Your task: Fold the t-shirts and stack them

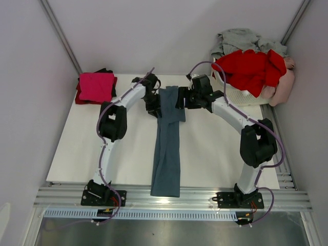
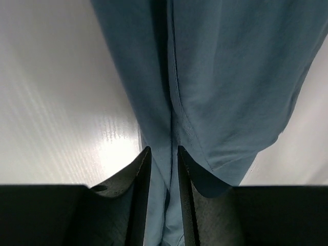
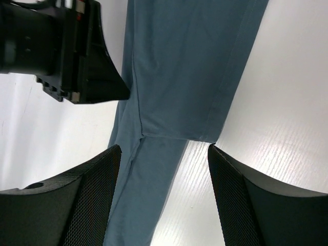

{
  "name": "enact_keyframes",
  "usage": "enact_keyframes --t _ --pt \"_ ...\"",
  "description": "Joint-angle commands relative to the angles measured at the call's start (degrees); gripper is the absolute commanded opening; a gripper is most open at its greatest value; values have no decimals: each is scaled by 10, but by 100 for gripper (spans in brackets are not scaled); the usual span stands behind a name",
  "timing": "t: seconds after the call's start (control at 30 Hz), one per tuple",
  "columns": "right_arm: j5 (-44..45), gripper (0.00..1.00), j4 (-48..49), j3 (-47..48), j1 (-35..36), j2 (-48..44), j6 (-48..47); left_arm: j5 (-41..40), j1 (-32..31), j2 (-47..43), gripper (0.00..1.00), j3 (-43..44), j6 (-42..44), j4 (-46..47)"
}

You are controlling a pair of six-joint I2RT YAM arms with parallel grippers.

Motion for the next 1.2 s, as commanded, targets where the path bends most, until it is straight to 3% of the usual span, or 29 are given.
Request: enact_keyframes --t 0.0,0.37,0.5,0.53,0.63,0.67,1.17 --pt "5 73 6 4 11 -8 5 34 -6 -34 32 -12 14 21" --pt "0 73 -3 18 25 8 -1 71 -30 -8 33 5 24 28" --pt "0 72 -4 20 29 12 -1 49 -36 -2 31 4 28 17" --pt "1 72 -5 21 28 12 -1 47 -36 -1 29 3 30 13" --pt "5 72 -5 20 29 8 -3 7 -36 -2 2 0 30 -6" --pt "5 72 -6 20 30 8 -4 -2 -36 -5 1 -2 32 -8" --pt "18 72 -10 16 37 7 -8 -122 -4 -93 0 -68 36 -18"
